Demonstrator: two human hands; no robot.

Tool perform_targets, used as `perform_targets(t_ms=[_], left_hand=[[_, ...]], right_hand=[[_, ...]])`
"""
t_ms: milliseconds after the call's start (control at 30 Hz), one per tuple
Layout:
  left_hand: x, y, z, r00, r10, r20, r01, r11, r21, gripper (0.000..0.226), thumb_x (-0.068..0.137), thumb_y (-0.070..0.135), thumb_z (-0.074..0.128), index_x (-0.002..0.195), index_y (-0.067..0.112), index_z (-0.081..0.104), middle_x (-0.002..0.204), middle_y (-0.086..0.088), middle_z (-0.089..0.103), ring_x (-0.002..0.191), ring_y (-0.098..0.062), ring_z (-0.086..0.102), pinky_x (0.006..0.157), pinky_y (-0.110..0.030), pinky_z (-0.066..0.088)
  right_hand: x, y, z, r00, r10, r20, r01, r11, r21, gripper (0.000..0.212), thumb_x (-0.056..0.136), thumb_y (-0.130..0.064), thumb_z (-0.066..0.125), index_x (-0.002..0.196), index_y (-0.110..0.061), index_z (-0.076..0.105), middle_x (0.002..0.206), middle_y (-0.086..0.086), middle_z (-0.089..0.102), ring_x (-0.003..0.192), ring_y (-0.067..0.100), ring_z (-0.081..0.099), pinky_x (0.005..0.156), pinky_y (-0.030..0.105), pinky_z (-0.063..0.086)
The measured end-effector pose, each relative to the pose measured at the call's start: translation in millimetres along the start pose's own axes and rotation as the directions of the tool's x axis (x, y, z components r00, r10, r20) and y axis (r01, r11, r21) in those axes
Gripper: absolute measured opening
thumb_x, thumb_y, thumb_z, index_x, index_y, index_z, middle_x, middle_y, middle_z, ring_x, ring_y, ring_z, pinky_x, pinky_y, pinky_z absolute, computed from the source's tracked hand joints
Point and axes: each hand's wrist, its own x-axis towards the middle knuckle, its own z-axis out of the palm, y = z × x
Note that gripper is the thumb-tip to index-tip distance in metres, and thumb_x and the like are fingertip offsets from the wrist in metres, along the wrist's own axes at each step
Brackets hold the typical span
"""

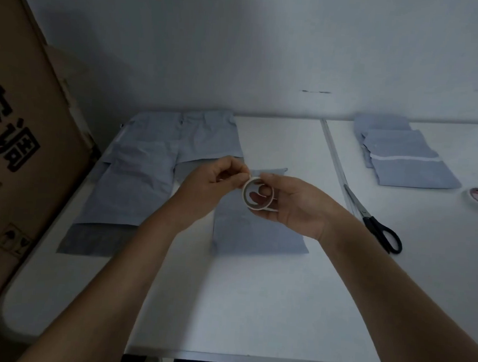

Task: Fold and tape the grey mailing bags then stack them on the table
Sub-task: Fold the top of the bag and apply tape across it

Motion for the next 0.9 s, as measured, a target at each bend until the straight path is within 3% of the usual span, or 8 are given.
perform_targets(t_ms=[100, 233, 300, 400, 567, 767, 900], left_hand=[[1, -1, -8, 0.998, -0.046, 0.045, 0.049, 0.997, -0.067, 0.008, 0.091, 0.009, 0.062, 0.097, 0.008, 0.066, 0.089, -0.001, 0.067, 0.084, -0.01, 0.063, 0.081, -0.022, 0.051], [3, -11, -15, 0.962, -0.272, 0.008, 0.268, 0.946, -0.182, 0.018, 0.094, 0.013, 0.058, 0.109, 0.009, 0.067, 0.093, -0.003, 0.07, 0.082, -0.014, 0.065, 0.08, -0.023, 0.055], [2, -18, -16, 0.92, -0.387, -0.06, 0.373, 0.913, -0.166, 0.018, 0.096, 0.018, 0.057, 0.104, 0.007, 0.069, 0.089, -0.003, 0.069, 0.076, -0.012, 0.064, 0.071, -0.019, 0.055], [-2, -23, -16, 0.872, -0.488, -0.045, 0.473, 0.863, -0.178, 0.022, 0.095, 0.024, 0.059, 0.098, 0.007, 0.072, 0.083, -0.002, 0.071, 0.069, -0.007, 0.064, 0.066, -0.019, 0.053], [-1, -21, -16, 0.856, -0.512, -0.071, 0.487, 0.846, -0.217, 0.019, 0.09, 0.027, 0.065, 0.094, 0.01, 0.073, 0.082, 0.0, 0.074, 0.067, -0.005, 0.064, 0.066, -0.02, 0.053], [2, -22, -17, 0.868, -0.486, -0.101, 0.478, 0.873, -0.095, 0.013, 0.086, 0.028, 0.07, 0.089, 0.016, 0.073, 0.075, 0.007, 0.072, 0.063, -0.001, 0.062, 0.062, -0.017, 0.05], [4, -21, -15, 0.872, -0.477, -0.109, 0.468, 0.878, -0.099, 0.014, 0.087, 0.026, 0.069, 0.09, 0.013, 0.072, 0.072, 0.007, 0.07, 0.06, -0.001, 0.06, 0.06, -0.015, 0.05]], right_hand=[[6, 4, 0, 0.998, -0.069, 0.01, 0.069, 0.998, -0.011, 0.023, 0.091, -0.016, 0.06, 0.11, -0.003, 0.06, 0.105, 0.017, 0.061, 0.097, 0.027, 0.063, 0.092, 0.045, 0.054], [15, 8, 5, 0.971, -0.226, -0.078, 0.21, 0.963, -0.168, 0.014, 0.091, -0.01, 0.06, 0.101, -0.001, 0.062, 0.096, 0.015, 0.064, 0.091, 0.025, 0.062, 0.092, 0.037, 0.053], [19, 11, 7, 0.958, -0.273, -0.089, 0.239, 0.929, -0.281, 0.018, 0.091, -0.009, 0.061, 0.104, 0.003, 0.063, 0.099, 0.02, 0.065, 0.09, 0.024, 0.062, 0.094, 0.036, 0.051], [24, 16, 11, 0.938, -0.331, -0.107, 0.269, 0.885, -0.379, 0.017, 0.089, -0.008, 0.065, 0.1, 0.004, 0.065, 0.099, 0.022, 0.068, 0.088, 0.022, 0.065, 0.094, 0.037, 0.05], [32, 21, 15, 0.917, -0.378, -0.124, 0.267, 0.816, -0.513, 0.012, 0.085, -0.01, 0.07, 0.094, -0.003, 0.068, 0.092, 0.012, 0.071, 0.093, 0.025, 0.069, 0.096, 0.039, 0.052], [33, 17, 17, 0.903, -0.427, -0.058, 0.267, 0.659, -0.703, 0.012, 0.083, -0.023, 0.073, 0.091, -0.015, 0.069, 0.092, 0.004, 0.07, 0.094, 0.023, 0.064, 0.085, 0.037, 0.052], [33, 16, 18, 0.906, -0.419, -0.055, 0.28, 0.692, -0.666, 0.013, 0.084, -0.026, 0.073, 0.094, -0.018, 0.07, 0.103, 0.007, 0.066, 0.094, 0.02, 0.064, 0.084, 0.03, 0.052]])
